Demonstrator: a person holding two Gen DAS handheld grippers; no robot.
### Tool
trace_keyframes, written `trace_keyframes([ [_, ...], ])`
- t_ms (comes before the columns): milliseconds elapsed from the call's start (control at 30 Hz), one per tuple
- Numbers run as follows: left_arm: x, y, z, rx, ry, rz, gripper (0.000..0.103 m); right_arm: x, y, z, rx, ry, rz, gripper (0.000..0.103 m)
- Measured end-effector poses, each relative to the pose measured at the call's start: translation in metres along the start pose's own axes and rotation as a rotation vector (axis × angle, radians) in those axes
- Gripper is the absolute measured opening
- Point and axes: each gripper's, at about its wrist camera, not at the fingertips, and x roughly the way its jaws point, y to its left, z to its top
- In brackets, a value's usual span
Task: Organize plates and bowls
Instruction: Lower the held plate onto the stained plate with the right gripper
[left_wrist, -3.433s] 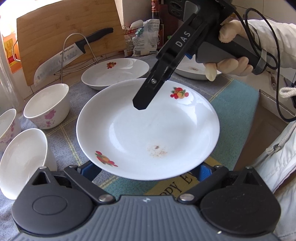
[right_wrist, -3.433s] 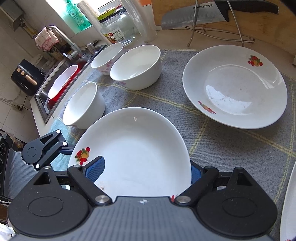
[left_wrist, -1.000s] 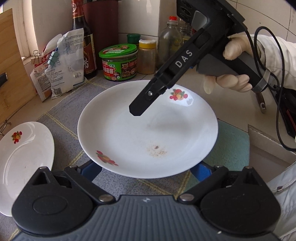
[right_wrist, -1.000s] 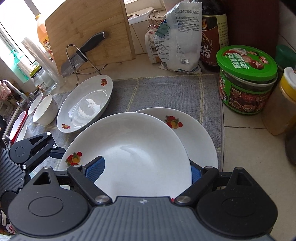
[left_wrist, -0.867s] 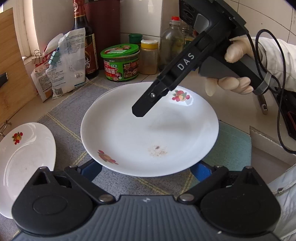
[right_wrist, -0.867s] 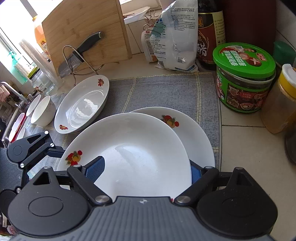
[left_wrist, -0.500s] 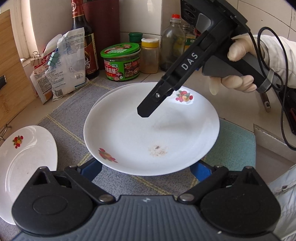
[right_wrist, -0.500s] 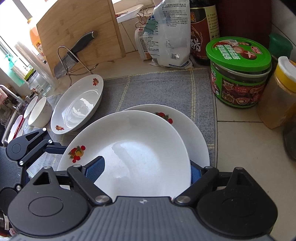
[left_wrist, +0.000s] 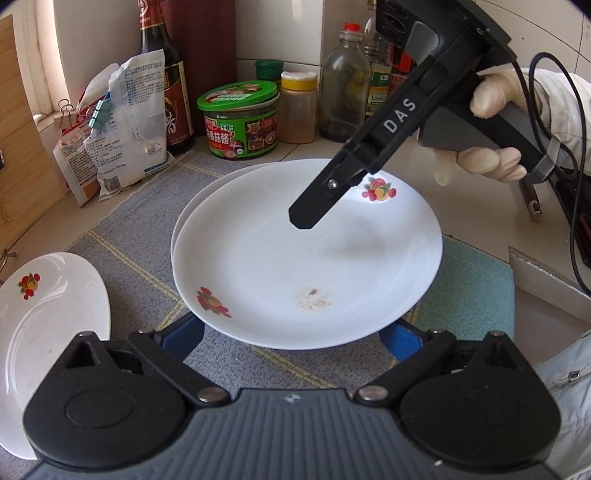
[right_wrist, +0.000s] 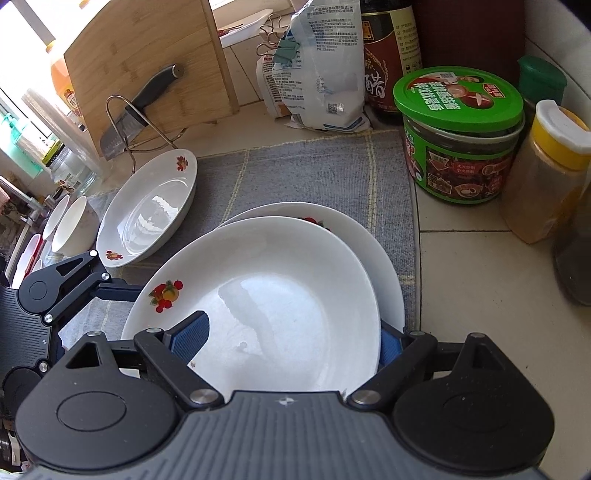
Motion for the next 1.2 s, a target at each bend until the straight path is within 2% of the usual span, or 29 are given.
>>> trace_keyframes([
  [533,0.006,0.005,0.001,0.003,0.012,-0.001,0.1,-0.012,0.0,-0.003,0.009,-0.02,-0.004,0.094],
  [1200,0.001,-0.001,0.0,0.014,-0.015,0.02,0.1,-0.017,0.017,-0.003,-0.021,-0.013,-0.085,0.094],
])
